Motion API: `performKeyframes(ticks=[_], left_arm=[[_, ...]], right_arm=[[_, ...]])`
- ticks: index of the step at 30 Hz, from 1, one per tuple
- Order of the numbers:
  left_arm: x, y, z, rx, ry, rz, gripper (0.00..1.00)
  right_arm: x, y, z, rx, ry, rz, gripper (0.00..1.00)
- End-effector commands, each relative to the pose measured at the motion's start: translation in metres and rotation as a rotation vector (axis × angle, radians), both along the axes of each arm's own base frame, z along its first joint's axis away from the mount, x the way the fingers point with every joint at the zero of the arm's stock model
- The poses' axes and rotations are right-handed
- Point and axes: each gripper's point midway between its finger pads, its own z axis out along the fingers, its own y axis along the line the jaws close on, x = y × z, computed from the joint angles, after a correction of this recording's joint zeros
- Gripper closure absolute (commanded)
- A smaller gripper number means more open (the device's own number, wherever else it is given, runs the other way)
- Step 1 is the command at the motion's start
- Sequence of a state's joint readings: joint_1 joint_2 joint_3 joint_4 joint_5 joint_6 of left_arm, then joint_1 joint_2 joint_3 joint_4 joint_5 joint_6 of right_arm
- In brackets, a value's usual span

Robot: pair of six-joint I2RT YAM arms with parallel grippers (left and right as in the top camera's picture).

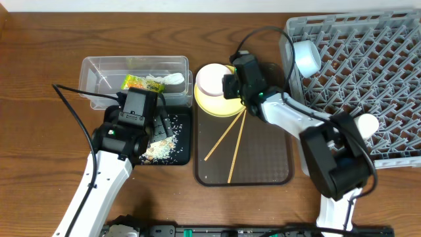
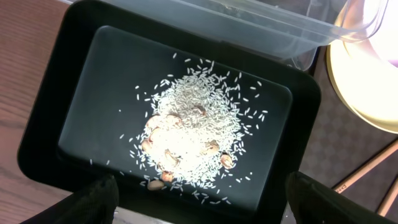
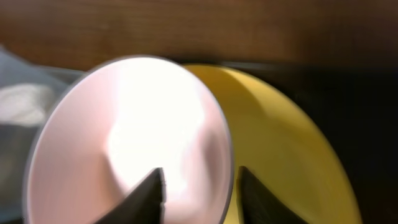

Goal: Sort waste into correct bins and load items into the dishwasher rack

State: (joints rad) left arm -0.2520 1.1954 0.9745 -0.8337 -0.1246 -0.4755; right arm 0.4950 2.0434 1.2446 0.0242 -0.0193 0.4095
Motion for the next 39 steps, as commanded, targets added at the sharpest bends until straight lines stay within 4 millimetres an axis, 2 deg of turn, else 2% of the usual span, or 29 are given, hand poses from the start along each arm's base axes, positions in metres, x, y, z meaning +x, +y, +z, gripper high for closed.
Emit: performKeyframes(ticks=[1, 4, 7, 12, 15, 17, 22, 25, 28, 32, 35, 39], left_arm=[[-0.001, 0.006, -0.002, 0.018, 0.004, 0.03, 0.12], [-0.001, 0.006, -0.002, 0.018, 0.004, 0.03, 0.12], [-0.001, 0.006, -0.002, 0.018, 0.004, 0.03, 0.12], [0.0, 0.006, -0.002, 0.018, 0.004, 0.03, 0.12], [0.0, 0.006, -0.002, 0.018, 0.004, 0.031, 0.12], [0.0, 0.006, -0.002, 0.018, 0.004, 0.03, 0.12], [0.0, 0.006, -0.002, 0.018, 0.004, 0.03, 0.12], [0.0, 0.006, -0.002, 0.017, 0.001, 0.031, 0.12], [0.002, 0.005, -0.001, 0.015, -0.007, 0.031, 0.12], [0.003, 0.005, -0.001, 0.014, -0.011, 0.03, 0.12], [0.003, 0.005, -0.001, 0.014, -0.01, 0.03, 0.12], [0.003, 0.005, -0.001, 0.014, -0.01, 0.03, 0.12]], right_arm=[[0.001, -0.003, -0.012, 0.051, 0.047, -0.106, 0.89], [0.008, -0.011, -0.001, 0.051, 0.014, -0.153, 0.97], [0.02, -0.034, 0.028, -0.021, -0.081, -0.21, 0.99], [0.033, -0.08, 0.107, -0.168, -0.274, -0.2, 0.99], [0.035, -0.117, 0.155, -0.268, -0.379, -0.191, 0.99], [0.037, -0.143, 0.178, -0.353, -0.433, -0.181, 0.99], [0.043, -0.238, 0.218, -0.674, -0.513, -0.305, 0.99], [0.046, -0.287, 0.228, -0.9, -0.513, -0.336, 0.99], [0.048, -0.327, 0.233, -1.075, -0.49, -0.376, 0.99], [0.045, -0.376, 0.237, -1.181, -0.463, -0.564, 0.99], [0.05, -0.396, 0.231, -1.217, -0.467, -0.613, 0.99], [0.061, -0.407, 0.21, -1.279, -0.449, -0.595, 0.99]])
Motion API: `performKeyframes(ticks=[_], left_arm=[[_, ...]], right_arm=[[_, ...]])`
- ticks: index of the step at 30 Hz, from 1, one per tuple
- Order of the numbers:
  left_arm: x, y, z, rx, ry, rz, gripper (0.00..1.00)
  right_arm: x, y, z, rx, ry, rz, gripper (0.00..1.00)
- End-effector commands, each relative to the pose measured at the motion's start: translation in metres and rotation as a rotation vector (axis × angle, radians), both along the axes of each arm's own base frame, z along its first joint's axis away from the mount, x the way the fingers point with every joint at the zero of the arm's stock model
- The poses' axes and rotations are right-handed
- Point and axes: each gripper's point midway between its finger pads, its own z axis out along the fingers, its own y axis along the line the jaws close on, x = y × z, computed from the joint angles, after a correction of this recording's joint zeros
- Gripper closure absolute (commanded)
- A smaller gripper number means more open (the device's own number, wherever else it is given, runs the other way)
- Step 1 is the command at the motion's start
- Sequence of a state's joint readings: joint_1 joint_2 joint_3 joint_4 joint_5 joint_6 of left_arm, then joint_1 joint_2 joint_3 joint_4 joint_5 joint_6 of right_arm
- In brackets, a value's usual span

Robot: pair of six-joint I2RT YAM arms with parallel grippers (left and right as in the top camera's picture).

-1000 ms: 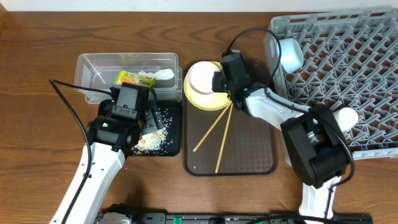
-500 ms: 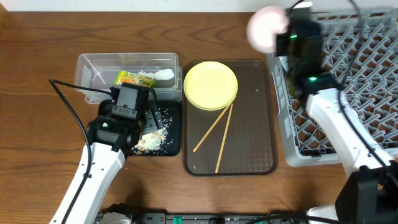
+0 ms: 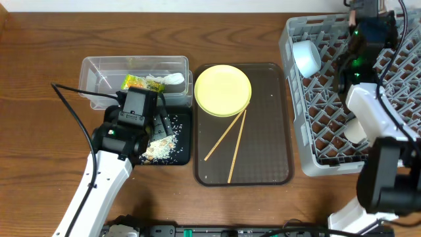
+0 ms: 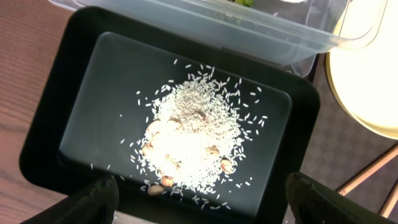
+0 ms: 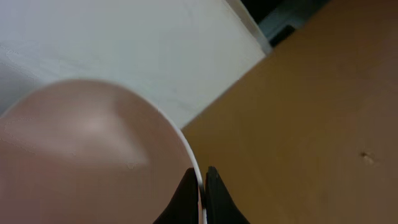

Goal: Sort waste into correct bins and load items into the dishwasher rack

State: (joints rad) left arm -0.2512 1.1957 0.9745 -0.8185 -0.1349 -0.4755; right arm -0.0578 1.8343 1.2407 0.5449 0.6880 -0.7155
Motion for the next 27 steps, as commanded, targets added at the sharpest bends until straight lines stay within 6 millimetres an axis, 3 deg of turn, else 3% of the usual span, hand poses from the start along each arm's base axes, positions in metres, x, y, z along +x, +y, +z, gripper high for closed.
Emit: performKeyframes(ticks=[1, 13, 18, 22, 25, 27], left_arm=[[-0.001, 0.004, -0.002, 0.008, 0.007, 0.025, 0.12], [-0.001, 0.003, -0.003, 0.002, 0.009, 0.022, 0.12], [-0.001, 0.003, -0.003, 0.002, 0.008, 0.022, 0.12], [-0.001, 0.003, -0.003, 0.002, 0.009, 0.022, 0.12], [-0.001, 0.003, -0.003, 0.002, 0.009, 0.023, 0.12], [-0.001, 0.003, -0.003, 0.002, 0.009, 0.022, 0.12]], right_arm=[[0.004, -0.014, -0.024, -0.075, 0.088, -0.052, 0.99], [0.021, -0.017, -0.086, -0.071, 0.141, -0.055, 0.99], [0.021, -0.014, -0.097, -0.066, 0.161, -0.068, 0.99], [0.023, -0.005, -0.1, -0.046, 0.153, -0.055, 0.99], [0.023, 0.01, -0.115, -0.023, 0.205, -0.03, 0.99], [0.021, 0.019, -0.129, 0.001, 0.254, -0.018, 0.93]])
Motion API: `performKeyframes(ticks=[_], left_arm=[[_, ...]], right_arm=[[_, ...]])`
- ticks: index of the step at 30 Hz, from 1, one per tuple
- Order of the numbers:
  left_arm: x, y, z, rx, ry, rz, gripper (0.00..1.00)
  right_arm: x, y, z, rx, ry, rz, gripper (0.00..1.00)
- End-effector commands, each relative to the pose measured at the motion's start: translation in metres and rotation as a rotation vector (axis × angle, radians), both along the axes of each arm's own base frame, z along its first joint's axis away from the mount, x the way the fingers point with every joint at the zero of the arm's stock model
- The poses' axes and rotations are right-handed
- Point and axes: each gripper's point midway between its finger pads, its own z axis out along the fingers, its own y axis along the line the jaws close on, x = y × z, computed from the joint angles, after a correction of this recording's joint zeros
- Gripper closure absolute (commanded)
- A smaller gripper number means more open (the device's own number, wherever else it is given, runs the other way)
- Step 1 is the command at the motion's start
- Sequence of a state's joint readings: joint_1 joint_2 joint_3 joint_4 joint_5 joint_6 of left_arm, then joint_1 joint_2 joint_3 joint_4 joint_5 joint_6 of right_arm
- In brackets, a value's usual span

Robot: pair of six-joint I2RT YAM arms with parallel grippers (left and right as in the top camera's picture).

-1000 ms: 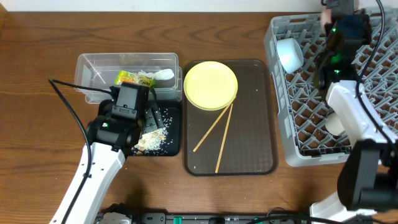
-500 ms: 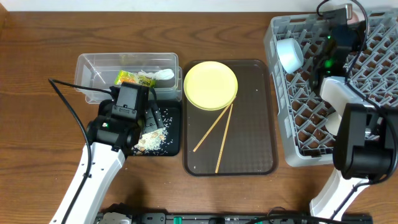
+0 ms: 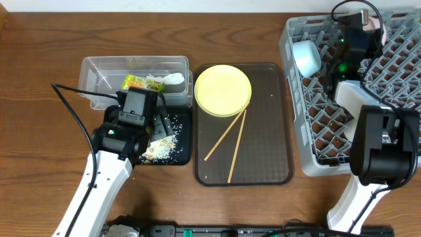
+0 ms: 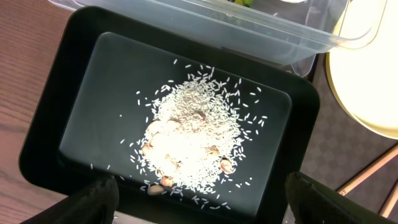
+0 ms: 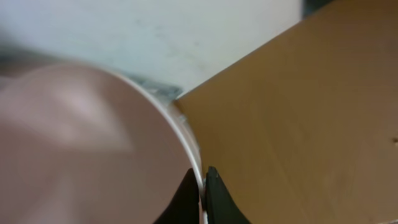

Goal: Sort waste into correct bins and load items into the dishwasher rack

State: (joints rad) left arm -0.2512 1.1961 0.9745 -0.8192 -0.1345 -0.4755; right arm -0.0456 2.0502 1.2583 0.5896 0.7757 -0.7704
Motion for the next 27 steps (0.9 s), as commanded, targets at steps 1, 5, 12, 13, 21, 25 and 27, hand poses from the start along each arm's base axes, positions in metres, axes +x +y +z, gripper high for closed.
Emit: performKeyframes(ticks=[1, 5, 12, 13, 21, 25, 27], left_arm=[[-0.001, 0.003, -0.003, 0.003, 0.007, 0.022, 0.12], [-0.001, 0.003, -0.003, 0.003, 0.007, 0.022, 0.12], [-0.001, 0.003, -0.003, 0.003, 0.008, 0.022, 0.12], [-0.001, 0.003, -0.003, 0.003, 0.007, 0.022, 0.12], [-0.001, 0.003, -0.003, 0.003, 0.008, 0.023, 0.12], [-0.001, 0.003, -0.003, 0.003, 0.008, 0.023, 0.12], [-0.001, 0.003, -0.003, 0.003, 0.008, 0.023, 0.12]], right_arm=[[0.001, 0.03, -0.044, 0.07, 0.094, 0.048, 0.92], [-0.012, 0.044, -0.063, 0.163, 0.09, -0.014, 0.92], [-0.027, 0.064, -0.051, 0.33, -0.007, -0.059, 0.72], [-0.028, 0.069, -0.046, 0.365, -0.007, -0.038, 0.68], [-0.055, 0.118, -0.005, 0.614, 0.095, 0.186, 0.5], [-0.082, 0.191, -0.001, 0.9, 0.227, 0.428, 0.46], [-0.098, 0.231, -0.003, 1.082, 0.297, 0.522, 0.46]])
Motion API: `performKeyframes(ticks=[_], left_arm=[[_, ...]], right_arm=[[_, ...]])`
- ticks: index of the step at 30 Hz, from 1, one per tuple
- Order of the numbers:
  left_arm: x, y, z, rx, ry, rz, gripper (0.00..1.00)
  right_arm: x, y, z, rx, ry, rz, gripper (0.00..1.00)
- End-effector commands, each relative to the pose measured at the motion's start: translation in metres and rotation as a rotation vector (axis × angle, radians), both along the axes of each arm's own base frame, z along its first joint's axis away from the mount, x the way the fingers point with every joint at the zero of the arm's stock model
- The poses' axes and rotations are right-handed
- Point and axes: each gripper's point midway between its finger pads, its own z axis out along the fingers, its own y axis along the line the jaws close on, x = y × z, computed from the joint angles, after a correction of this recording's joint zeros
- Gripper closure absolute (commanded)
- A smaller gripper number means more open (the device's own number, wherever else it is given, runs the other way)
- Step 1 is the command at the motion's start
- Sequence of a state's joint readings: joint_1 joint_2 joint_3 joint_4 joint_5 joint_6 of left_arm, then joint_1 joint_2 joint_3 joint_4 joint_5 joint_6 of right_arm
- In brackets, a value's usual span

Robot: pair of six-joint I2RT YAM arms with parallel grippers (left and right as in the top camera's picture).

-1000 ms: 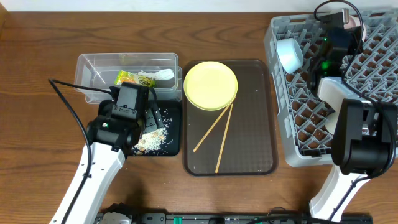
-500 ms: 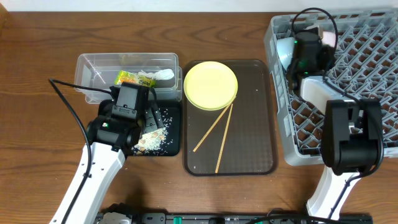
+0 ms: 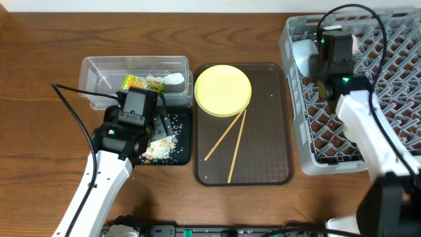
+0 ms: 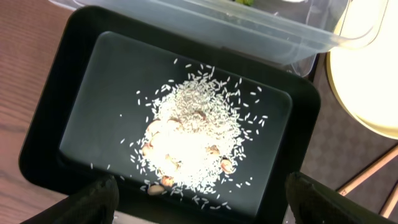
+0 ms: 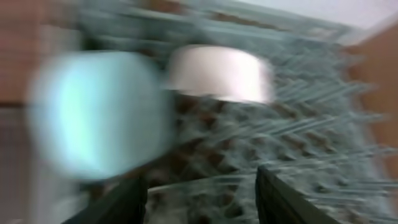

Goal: Sort waste into correct bins and load items into the dishwasher rack

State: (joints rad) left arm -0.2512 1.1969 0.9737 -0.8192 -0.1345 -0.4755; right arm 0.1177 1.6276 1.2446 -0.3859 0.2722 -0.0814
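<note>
The pink bowl (image 5: 217, 71) sits in the grey dishwasher rack (image 3: 395, 131) near its back left, beside a pale blue cup (image 5: 99, 112). My right gripper (image 5: 199, 186) hovers open just short of them, with nothing between its fingers; this view is blurred. A yellow plate (image 3: 223, 90) and two chopsticks (image 3: 227, 141) lie on the brown tray (image 3: 270, 158). My left gripper (image 4: 205, 199) hangs open over the black tray (image 4: 81, 81) holding rice and nuts (image 4: 186, 140).
A clear plastic bin (image 3: 99, 69) with a green wrapper and white scraps stands behind the black tray. A second white cup (image 3: 352, 128) is in the rack's front part. The right arm's cable loops above the rack.
My right gripper was shut on the pink bowl's rim at the rack's back edge. It is now open and further left, and the bowl rests in the rack. The left arm is unchanged.
The right gripper's fingers first straddled the pink bowl's rim on the yellow plate. Then it held the bowl above the rack's back right, then at the rack's back edge. Now the bowl is let go in the rack. My left gripper stayed open over the rice tray.
</note>
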Motion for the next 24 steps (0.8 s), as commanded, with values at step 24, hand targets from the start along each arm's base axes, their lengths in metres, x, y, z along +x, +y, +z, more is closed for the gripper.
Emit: performKeyframes(ticks=[24], left_arm=[[-0.002, 0.003, -0.003, 0.005, 0.014, 0.022, 0.12]], right_arm=[[-0.18, 0.213, -0.165, 0.304, 0.764, -0.045, 0.52]])
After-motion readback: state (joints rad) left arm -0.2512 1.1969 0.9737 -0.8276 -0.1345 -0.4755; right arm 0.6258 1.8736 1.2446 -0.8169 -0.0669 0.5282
